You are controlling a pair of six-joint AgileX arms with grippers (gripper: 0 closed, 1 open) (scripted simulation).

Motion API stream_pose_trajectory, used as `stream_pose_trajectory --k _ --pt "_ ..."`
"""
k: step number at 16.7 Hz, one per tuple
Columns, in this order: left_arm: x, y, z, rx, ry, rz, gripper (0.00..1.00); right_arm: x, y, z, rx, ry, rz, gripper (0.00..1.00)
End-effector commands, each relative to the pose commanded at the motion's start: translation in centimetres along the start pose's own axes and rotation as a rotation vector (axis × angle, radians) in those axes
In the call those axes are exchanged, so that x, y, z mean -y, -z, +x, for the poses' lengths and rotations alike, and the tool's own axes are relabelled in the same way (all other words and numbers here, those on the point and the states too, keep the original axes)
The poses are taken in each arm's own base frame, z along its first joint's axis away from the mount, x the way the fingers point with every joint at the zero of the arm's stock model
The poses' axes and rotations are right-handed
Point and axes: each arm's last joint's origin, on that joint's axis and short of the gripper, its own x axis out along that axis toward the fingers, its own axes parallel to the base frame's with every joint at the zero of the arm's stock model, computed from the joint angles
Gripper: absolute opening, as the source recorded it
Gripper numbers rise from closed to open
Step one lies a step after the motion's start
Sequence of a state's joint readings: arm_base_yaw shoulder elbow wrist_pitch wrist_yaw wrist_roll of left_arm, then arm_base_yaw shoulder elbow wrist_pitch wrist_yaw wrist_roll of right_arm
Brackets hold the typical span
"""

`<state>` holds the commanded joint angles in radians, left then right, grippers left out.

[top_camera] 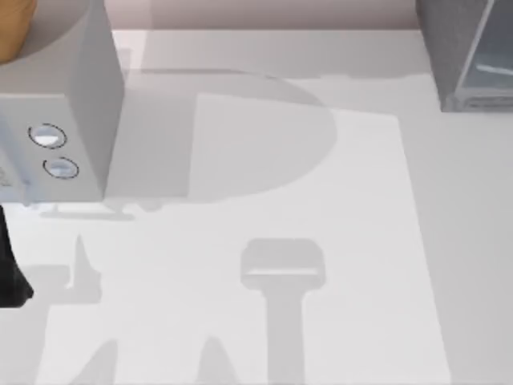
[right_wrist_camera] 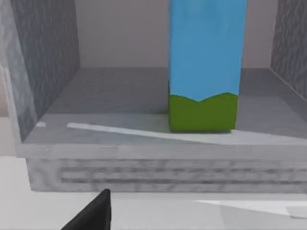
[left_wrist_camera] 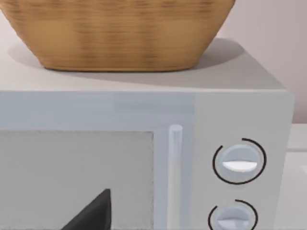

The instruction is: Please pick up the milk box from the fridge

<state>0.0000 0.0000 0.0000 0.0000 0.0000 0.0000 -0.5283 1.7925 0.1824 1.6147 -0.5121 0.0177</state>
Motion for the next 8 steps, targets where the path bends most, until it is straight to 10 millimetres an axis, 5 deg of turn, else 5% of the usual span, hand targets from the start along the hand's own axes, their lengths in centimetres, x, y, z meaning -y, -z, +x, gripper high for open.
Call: stream_pose_trajectory --k 4,8 --pt "0.0 0.0 0.0 0.0 0.0 0.0 1.0 0.6 0.3 2.8 -0.011 -0.015 0.003 1.0" --pt "0.0 0.0 0.0 0.0 0.0 0.0 1.0 1.8 0.3 9.4 0.0 -0.015 -0.005 1.0"
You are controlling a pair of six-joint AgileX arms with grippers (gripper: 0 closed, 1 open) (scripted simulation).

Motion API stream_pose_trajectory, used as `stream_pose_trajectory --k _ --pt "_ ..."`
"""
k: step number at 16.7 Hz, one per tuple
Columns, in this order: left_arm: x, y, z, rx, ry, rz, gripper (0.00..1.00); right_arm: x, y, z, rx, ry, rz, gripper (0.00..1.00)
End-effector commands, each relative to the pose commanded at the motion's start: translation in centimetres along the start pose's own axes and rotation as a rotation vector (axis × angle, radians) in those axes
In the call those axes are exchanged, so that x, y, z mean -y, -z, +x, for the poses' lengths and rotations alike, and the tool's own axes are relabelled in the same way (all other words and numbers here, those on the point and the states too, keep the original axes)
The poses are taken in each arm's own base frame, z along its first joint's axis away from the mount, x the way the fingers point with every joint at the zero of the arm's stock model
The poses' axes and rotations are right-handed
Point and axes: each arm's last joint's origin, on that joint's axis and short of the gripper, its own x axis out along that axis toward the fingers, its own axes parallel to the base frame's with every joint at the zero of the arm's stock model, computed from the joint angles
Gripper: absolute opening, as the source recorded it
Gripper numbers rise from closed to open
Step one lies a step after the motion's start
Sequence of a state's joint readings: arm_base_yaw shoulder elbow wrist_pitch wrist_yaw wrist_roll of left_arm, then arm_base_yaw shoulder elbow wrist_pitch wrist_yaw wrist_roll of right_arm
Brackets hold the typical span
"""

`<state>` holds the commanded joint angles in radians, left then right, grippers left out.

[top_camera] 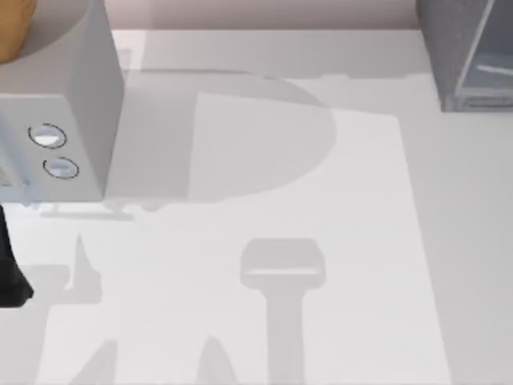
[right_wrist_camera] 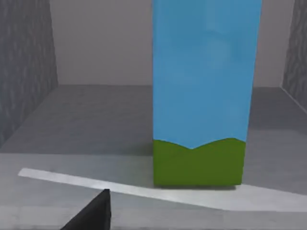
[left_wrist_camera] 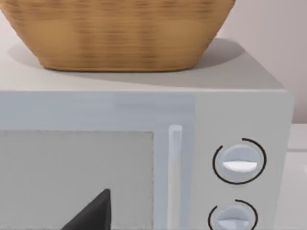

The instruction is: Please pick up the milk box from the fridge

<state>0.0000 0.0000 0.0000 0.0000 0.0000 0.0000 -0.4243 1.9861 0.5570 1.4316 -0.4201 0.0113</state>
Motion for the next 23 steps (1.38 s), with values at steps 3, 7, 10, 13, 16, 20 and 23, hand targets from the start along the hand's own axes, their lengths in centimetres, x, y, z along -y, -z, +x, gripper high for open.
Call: stream_pose_trajectory --k 3,7,10,13,16,20,23 --pt "0.0 0.0 0.0 0.0 0.0 0.0 1.0 0.6 -0.4 5.7 0.013 0.012 -0.005 1.0" --pt "0.0 0.0 0.0 0.0 0.0 0.0 1.0 0.1 -1.0 11.0 0.01 0.024 -0.007 1.0" --pt "0.0 0.0 0.0 0.0 0.0 0.0 1.0 -0.4 -1.2 12.4 0.004 0.028 -0.006 1.0" --pt "0.0 0.0 0.0 0.0 0.0 0.0 1.0 -0.4 -1.2 12.4 0.004 0.028 -0.006 1.0" --pt "0.0 0.0 0.0 0.0 0.0 0.0 1.0 -0.2 -1.1 12.6 0.002 0.029 -0.006 1.0" --pt "0.0 0.0 0.0 0.0 0.0 0.0 1.0 0.0 -1.2 15.7 0.008 0.028 -0.007 1.0" --pt "0.0 0.0 0.0 0.0 0.0 0.0 1.0 -0.1 -1.2 17.9 0.008 0.028 -0.007 1.0"
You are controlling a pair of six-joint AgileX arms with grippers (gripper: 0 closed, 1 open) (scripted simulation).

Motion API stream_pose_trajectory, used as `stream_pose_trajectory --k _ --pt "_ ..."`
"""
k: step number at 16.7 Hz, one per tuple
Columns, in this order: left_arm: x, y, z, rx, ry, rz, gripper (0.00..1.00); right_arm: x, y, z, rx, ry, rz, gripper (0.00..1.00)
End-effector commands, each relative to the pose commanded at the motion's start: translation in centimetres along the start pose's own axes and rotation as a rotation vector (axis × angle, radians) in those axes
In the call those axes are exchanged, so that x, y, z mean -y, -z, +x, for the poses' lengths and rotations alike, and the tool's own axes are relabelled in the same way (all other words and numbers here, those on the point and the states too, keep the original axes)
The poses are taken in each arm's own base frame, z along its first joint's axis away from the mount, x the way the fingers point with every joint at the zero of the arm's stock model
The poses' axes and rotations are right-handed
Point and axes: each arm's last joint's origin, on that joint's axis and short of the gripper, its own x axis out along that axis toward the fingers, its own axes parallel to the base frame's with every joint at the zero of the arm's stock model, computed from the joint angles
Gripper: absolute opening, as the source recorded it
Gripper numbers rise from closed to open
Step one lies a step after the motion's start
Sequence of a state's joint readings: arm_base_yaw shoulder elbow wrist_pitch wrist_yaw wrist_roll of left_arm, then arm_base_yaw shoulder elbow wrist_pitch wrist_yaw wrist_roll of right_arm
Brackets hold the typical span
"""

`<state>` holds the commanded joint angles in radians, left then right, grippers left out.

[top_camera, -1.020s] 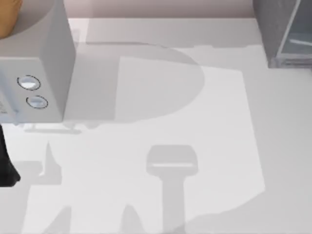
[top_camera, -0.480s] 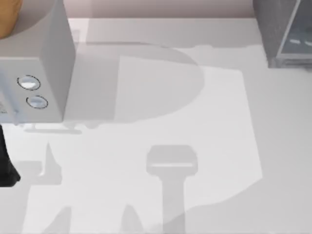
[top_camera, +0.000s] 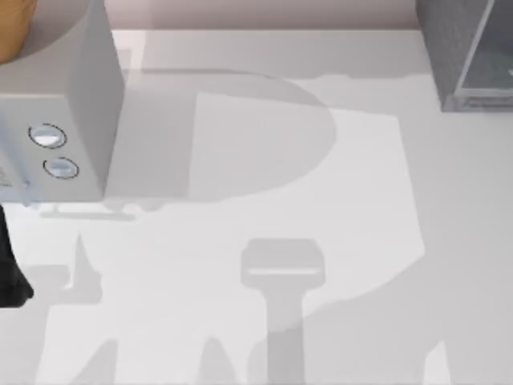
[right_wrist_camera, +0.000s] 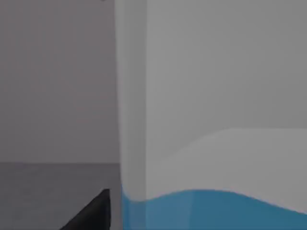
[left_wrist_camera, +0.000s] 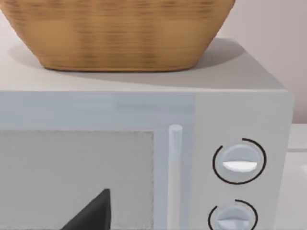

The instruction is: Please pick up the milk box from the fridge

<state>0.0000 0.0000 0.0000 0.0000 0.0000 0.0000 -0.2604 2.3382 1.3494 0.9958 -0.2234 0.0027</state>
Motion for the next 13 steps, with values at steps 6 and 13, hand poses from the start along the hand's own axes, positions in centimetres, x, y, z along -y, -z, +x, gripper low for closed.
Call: stream_pose_trajectory --k 6,13 --pt "0.0 0.0 0.0 0.0 0.0 0.0 1.0 -0.09 0.02 0.45 -0.004 0.0 0.001 0.92" --pt "0.0 0.0 0.0 0.0 0.0 0.0 1.0 -0.09 0.02 0.45 -0.004 0.0 0.001 0.4"
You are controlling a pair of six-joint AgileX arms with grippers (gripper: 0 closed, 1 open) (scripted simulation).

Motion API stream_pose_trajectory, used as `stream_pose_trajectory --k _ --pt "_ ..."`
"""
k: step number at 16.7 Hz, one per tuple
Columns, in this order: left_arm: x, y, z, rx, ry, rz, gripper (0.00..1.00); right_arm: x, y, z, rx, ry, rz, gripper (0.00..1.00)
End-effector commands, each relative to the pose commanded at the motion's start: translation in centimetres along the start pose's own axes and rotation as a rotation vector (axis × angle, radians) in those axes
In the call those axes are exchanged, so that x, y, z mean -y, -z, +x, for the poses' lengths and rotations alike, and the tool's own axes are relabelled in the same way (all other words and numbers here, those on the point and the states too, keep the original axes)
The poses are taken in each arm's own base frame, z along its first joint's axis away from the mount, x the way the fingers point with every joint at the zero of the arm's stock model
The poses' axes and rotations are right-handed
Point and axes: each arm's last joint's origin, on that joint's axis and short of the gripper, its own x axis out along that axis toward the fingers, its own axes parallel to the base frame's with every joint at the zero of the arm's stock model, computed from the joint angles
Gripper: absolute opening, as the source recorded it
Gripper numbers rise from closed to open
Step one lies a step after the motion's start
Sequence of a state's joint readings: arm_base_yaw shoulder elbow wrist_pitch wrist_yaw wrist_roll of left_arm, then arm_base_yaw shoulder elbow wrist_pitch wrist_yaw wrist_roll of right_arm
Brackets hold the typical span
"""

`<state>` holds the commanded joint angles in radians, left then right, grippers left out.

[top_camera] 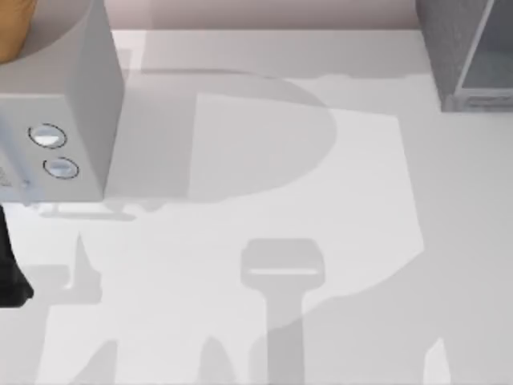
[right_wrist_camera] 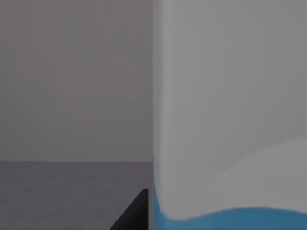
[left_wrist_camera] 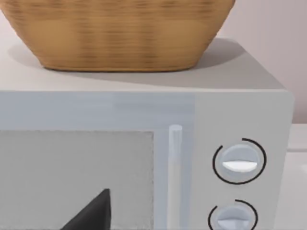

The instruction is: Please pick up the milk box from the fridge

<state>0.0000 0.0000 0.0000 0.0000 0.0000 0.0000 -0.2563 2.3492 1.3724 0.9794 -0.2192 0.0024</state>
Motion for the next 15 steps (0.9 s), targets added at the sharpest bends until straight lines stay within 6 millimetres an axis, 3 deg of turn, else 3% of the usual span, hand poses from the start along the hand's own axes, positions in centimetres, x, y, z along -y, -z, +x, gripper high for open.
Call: stream_pose_trajectory --k 5,15 --pt "0.0 0.0 0.0 0.0 0.0 0.0 1.0 0.0 0.0 0.0 0.0 0.0 0.0 0.02" --pt "0.0 0.0 0.0 0.0 0.0 0.0 1.0 0.16 -0.18 -0.05 0.001 0.003 0.0 0.0"
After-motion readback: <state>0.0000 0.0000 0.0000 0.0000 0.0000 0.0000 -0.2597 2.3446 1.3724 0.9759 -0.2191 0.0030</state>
